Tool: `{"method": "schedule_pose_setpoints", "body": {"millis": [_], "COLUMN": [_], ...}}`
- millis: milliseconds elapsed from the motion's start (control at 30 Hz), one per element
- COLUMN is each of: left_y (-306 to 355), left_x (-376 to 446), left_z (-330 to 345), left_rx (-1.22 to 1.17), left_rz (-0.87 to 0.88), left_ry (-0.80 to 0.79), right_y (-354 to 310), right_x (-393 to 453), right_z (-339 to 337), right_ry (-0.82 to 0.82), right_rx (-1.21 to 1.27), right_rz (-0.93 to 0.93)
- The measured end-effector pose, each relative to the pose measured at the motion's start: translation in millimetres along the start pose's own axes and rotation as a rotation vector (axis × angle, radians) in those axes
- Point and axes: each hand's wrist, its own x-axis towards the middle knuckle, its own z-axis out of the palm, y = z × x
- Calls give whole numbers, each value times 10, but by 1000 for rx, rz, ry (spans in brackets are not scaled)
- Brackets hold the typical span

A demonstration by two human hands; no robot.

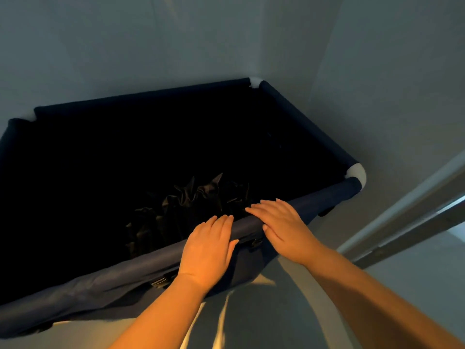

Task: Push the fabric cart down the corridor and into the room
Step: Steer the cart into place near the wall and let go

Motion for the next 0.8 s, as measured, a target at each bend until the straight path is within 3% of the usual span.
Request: {"method": "schedule_pose_setpoints", "body": {"millis": [433, 800], "left_y": [873, 713], "left_x": [1202, 1495], "left_z": [414, 507], "left_rx": [29, 125], "left_rz": [88, 150], "left_ry": [56, 41], "right_y": [1402, 1589], "right_x": [-166, 20], "right_z": [-502, -449], "right_ry": [49, 112], "right_rx": [-22, -26], "right_rz": [87, 38]}}
